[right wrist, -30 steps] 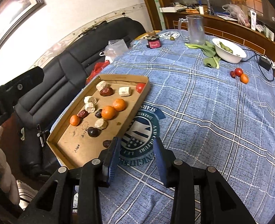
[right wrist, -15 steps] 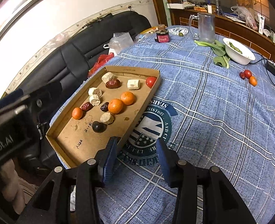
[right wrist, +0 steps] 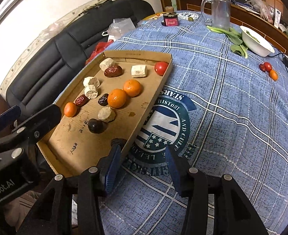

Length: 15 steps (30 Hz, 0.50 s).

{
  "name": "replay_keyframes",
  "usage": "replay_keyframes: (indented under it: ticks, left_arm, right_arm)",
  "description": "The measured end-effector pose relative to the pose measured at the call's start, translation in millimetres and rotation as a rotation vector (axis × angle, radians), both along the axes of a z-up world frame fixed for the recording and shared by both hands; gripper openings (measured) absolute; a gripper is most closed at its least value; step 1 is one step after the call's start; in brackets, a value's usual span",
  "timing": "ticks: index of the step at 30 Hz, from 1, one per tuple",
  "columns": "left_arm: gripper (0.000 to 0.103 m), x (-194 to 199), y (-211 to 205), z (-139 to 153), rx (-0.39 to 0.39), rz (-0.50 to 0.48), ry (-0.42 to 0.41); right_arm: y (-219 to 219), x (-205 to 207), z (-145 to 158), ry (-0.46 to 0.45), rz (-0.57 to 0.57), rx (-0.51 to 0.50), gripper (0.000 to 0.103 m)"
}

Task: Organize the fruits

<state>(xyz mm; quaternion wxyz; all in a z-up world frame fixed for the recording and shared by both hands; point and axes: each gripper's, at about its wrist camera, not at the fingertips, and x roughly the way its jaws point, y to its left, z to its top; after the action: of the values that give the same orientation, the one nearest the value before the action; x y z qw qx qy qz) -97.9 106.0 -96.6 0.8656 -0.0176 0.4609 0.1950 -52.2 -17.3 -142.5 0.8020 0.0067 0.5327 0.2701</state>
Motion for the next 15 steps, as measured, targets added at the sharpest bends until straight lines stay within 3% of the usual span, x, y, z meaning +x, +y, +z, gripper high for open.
replay_keyframes:
  ticks: [15]
  left_arm:
    - [0.101,9.2,17.0,-26.7,-0.049,0.014,0.088]
  right_arm:
    - [17.5,11.5,-17.2,0.037,0.015,-0.035,0.054]
